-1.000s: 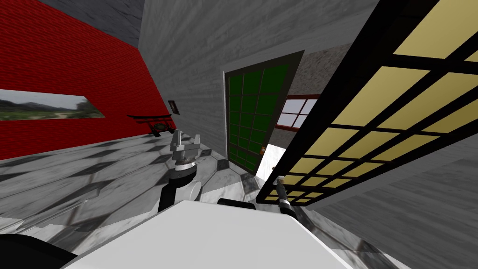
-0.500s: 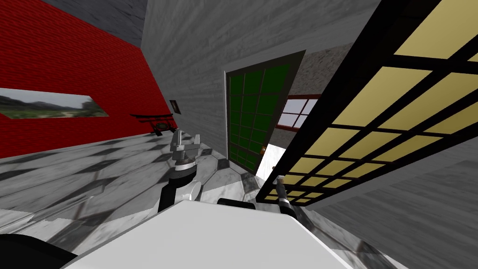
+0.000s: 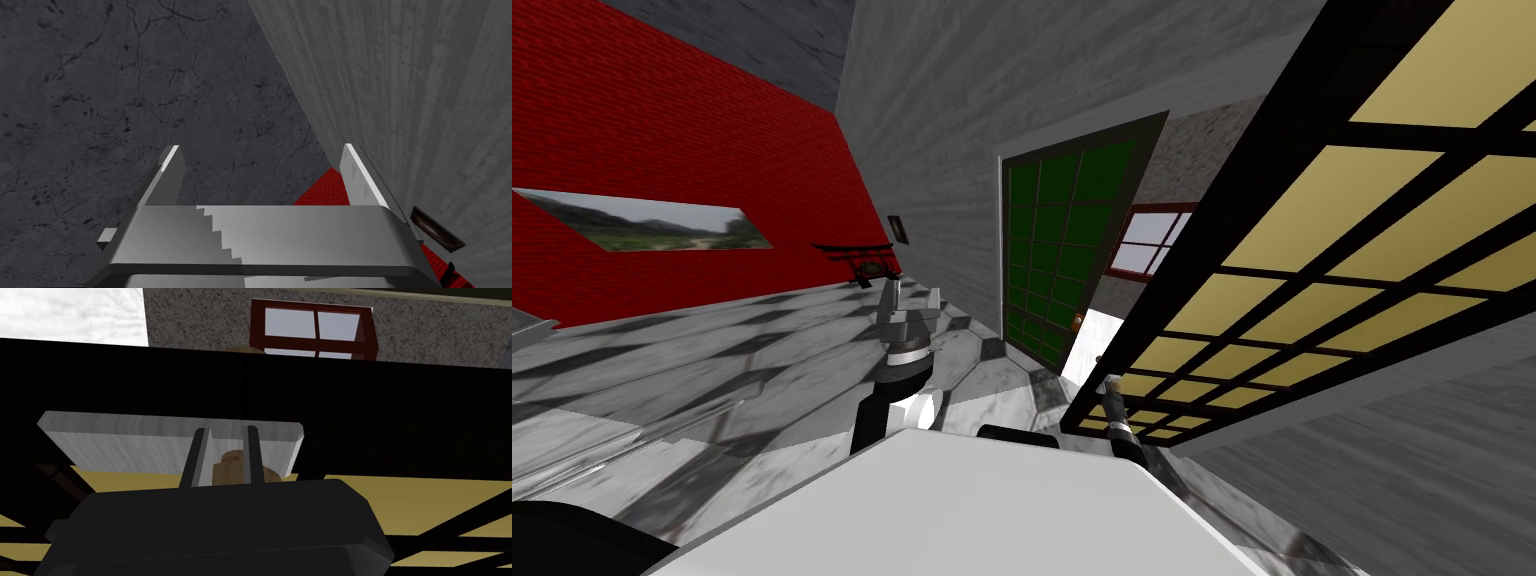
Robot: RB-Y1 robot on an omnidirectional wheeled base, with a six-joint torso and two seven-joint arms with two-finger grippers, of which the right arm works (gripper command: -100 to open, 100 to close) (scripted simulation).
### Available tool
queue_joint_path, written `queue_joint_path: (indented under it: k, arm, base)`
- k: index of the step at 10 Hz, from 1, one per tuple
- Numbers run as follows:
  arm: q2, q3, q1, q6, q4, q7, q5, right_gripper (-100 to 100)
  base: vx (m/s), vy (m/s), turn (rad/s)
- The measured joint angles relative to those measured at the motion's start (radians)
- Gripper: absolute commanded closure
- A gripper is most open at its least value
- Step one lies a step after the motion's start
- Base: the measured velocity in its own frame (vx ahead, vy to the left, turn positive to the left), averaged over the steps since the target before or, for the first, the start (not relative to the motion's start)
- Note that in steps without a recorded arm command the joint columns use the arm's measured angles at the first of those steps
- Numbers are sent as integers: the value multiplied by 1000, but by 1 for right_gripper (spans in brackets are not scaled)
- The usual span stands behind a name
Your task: Pull the door open
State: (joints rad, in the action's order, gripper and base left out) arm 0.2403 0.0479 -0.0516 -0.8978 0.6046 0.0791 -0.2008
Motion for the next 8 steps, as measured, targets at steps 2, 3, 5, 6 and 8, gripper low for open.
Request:
queue_joint_path:
  k: [2, 3, 5, 6, 8]
  arm:
    - [-1, -11, 10, -2, -4, 44, -10, 100]
    - [1, -16, 23, -19, -31, 68, -12, 100]
    - [3, -21, -6, 11, 31, 93, -20, 100]
    - [6, -25, 4, 7, 16, 111, -23, 100]
    - [9, -35, 17, -10, -5, 155, -32, 100]
  base:
    - [-51, -42, 66]
    - [-20, 0, -9]
    - [-44, -21, 58]
    - [-50, -38, 84]
    - [-50, -27, 58]
